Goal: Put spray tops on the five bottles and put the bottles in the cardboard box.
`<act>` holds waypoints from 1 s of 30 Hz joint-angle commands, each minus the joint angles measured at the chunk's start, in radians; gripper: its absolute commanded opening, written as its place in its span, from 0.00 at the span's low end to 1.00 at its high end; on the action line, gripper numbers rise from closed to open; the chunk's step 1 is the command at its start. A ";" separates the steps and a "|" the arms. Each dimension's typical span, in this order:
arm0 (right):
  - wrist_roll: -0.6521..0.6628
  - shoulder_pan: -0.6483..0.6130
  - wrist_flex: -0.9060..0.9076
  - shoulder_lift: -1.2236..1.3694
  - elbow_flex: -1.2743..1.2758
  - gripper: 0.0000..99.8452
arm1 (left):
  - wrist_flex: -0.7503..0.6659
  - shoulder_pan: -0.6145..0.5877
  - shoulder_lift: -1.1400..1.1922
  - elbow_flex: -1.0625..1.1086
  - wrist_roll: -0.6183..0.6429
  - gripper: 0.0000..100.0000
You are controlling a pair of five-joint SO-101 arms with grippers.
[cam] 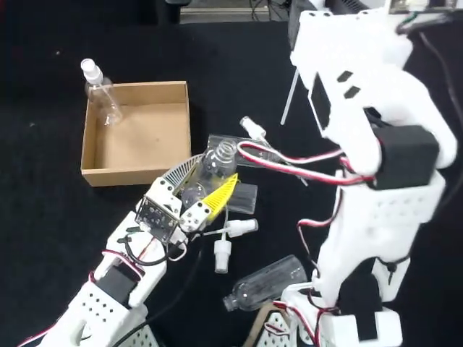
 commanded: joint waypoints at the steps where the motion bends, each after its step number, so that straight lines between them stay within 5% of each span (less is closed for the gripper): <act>1: -0.011 -0.037 -0.009 -0.050 0.028 0.01 | -0.008 -0.010 -0.014 0.024 0.003 0.03; 14: -0.011 -0.133 -0.040 -0.059 0.099 0.01 | -0.005 0.208 -0.014 0.024 0.003 0.03; 30: -0.009 -0.138 -0.081 -0.278 0.309 0.01 | -0.183 0.104 -0.014 0.024 0.006 0.03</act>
